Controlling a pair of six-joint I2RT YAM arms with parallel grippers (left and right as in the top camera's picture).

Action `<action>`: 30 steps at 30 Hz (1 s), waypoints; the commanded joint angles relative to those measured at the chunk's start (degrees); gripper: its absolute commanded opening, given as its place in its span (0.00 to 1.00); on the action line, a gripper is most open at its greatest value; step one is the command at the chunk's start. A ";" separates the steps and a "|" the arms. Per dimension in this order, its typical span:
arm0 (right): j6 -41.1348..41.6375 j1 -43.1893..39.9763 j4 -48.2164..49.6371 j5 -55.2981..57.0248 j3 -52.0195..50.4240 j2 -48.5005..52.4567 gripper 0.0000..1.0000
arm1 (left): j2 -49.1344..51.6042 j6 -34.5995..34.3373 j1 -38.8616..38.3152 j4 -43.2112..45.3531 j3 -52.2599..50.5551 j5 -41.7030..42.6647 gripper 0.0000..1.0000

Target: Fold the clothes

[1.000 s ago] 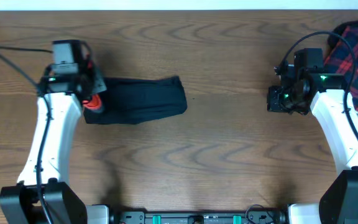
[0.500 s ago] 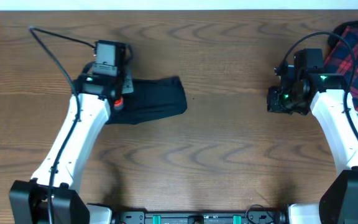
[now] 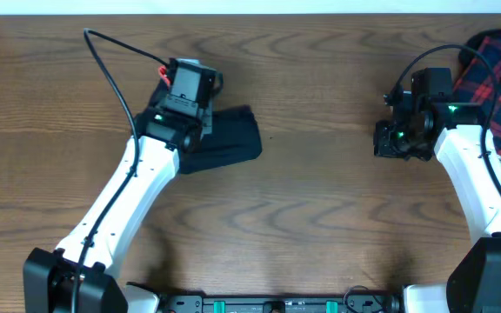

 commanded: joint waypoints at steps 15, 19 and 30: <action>-0.04 0.76 -0.26 -0.46 0.70 -0.24 0.04 | 4.50 -1.25 -8.44 3.61 1.73 -1.29 0.06; -0.04 0.85 -0.35 -0.46 0.70 -0.24 0.04 | 5.66 -1.25 -9.97 4.42 1.73 -1.31 0.06; -0.04 1.14 -0.44 -0.46 0.70 -0.24 0.04 | 7.23 -2.29 -10.58 5.27 1.73 -1.03 0.48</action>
